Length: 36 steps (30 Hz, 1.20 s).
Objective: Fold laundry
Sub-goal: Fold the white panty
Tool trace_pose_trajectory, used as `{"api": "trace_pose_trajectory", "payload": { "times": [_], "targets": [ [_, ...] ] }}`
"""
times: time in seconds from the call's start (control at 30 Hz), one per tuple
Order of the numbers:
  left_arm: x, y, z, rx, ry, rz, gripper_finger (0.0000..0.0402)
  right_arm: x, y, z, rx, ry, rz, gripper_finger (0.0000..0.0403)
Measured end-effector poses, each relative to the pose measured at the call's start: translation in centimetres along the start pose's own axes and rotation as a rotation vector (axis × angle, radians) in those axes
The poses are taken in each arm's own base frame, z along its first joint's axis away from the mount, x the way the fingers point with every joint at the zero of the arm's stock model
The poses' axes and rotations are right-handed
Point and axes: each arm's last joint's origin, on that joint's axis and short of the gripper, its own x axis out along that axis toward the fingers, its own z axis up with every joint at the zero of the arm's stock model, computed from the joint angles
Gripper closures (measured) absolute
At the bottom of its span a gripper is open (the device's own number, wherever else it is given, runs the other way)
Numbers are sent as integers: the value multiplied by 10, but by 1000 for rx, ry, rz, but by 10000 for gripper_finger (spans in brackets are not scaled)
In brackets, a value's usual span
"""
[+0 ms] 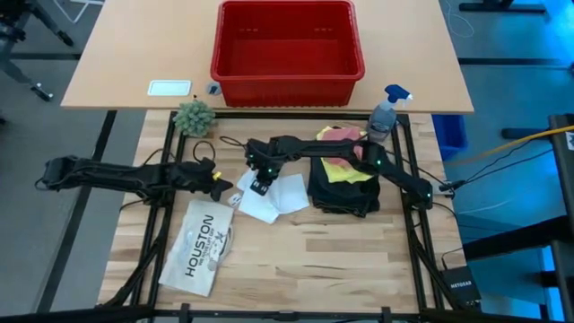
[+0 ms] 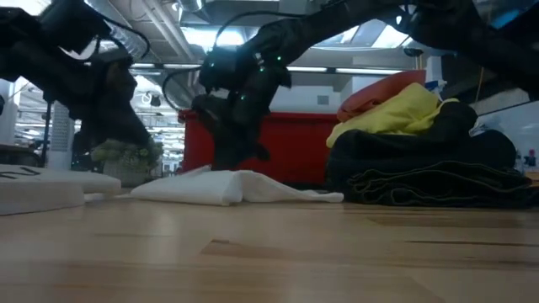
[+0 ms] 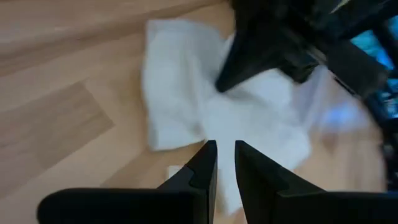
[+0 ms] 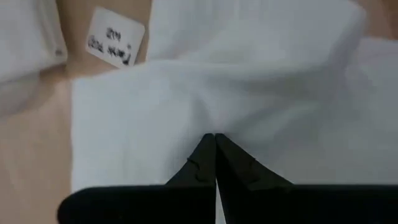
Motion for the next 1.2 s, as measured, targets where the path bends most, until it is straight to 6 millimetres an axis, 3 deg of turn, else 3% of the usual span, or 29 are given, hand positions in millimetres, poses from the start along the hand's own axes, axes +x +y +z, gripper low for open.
{"api": "trace_pose_trajectory", "payload": {
  "times": [0.17, 0.33, 0.5, 0.6, 0.73, 0.97, 1.07, 1.2],
  "targets": [
    [13, 9, -4, -21, 57, 107, 355, -9, 3, 1, -6, -21, -7, 403],
    [23, 9, -5, -41, 63, 112, 355, -36, 4, 1, -3, -75, -205, 403],
    [25, -2, 4, -1, -13, -12, 355, -55, -19, 19, 6, -143, -21, 383],
    [25, -1, 4, -4, -8, -2, 355, -61, -39, 24, 32, -146, 33, 344],
    [25, -1, 3, -5, -5, 0, 355, -70, -58, 26, 53, -139, 71, 255],
    [25, -1, 4, -3, -10, -4, 355, -61, -65, 26, 139, -119, 91, 95],
    [25, -1, 4, -1, -10, -4, 355, -51, -70, 25, 184, -105, 63, 66],
    [25, -1, 4, 0, -9, -4, 355, -48, -69, 27, 226, -123, 58, 62]
  ]
}}
